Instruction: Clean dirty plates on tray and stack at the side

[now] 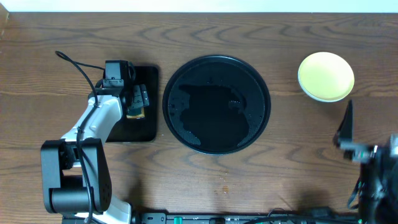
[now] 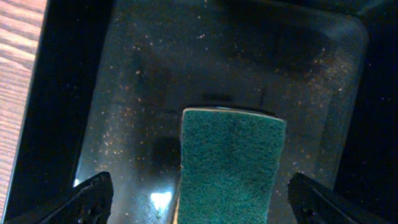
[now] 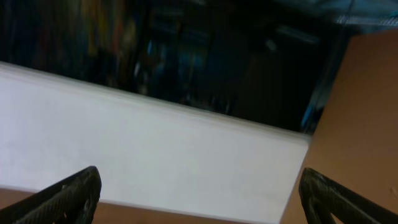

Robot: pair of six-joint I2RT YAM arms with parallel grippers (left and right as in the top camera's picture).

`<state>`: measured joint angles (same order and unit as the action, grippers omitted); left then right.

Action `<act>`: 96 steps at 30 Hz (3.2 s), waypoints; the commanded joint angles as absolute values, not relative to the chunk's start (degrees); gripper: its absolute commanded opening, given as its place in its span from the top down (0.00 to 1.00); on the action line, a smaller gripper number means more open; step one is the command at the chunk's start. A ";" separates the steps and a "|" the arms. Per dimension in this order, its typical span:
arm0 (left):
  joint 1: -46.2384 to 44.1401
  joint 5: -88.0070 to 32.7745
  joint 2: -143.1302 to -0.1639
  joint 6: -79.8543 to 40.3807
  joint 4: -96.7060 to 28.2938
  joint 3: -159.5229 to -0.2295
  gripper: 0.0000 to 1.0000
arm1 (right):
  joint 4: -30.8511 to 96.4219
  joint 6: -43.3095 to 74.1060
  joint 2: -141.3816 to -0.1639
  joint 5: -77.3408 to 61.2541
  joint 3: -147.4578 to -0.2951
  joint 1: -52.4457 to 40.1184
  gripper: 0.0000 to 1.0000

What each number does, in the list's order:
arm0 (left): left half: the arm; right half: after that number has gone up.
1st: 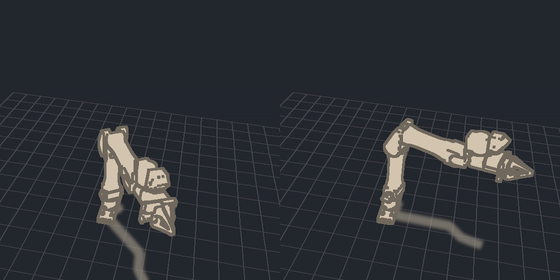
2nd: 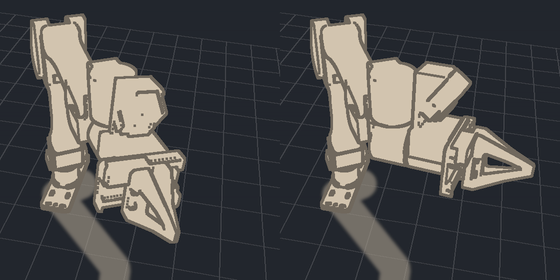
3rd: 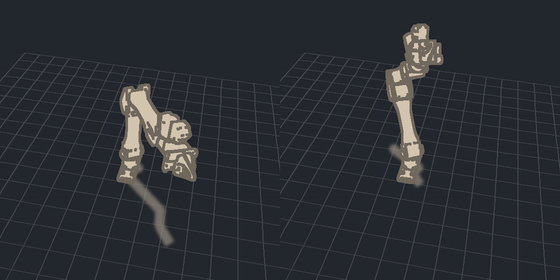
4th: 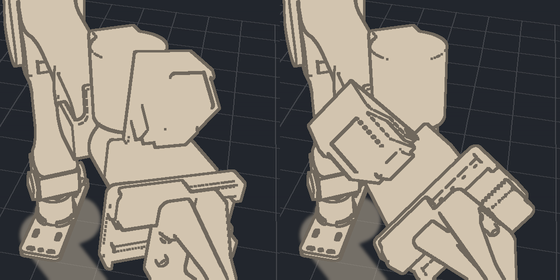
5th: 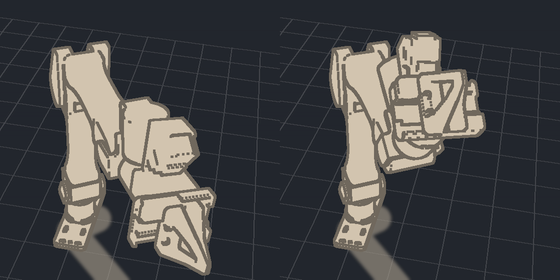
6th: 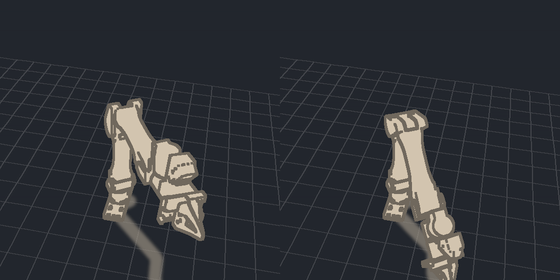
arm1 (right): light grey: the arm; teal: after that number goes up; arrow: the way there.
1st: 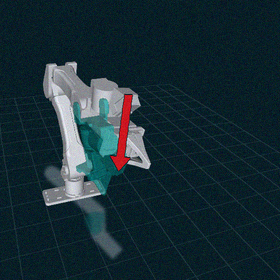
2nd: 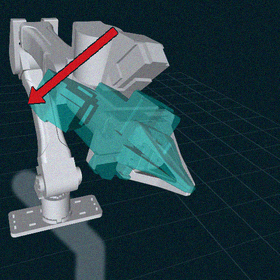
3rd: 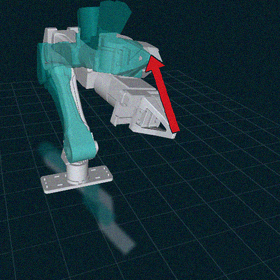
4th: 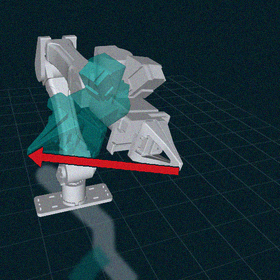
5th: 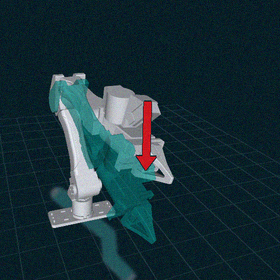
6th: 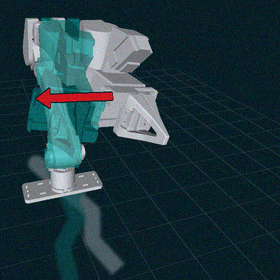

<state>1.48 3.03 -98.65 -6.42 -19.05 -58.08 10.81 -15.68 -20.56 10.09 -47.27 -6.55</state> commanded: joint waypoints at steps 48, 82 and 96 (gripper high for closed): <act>1.65 3.66 -98.15 -6.72 -18.98 -58.24 0.11 | 4.29 -5.17 -0.32 -0.71 -0.32 1.63 0.01; 1.58 3.75 -87.18 -6.68 -20.75 -58.24 0.11 | 4.29 -5.17 -0.32 -0.71 -0.32 1.63 0.01; 1.87 6.39 -52.18 -6.76 -21.26 -54.19 0.11 | 4.29 -5.17 -0.32 -0.71 -0.32 1.63 0.01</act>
<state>1.52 6.04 -58.67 -6.42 -20.67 -57.06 4.03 -6.24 -0.67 -0.47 -0.40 0.23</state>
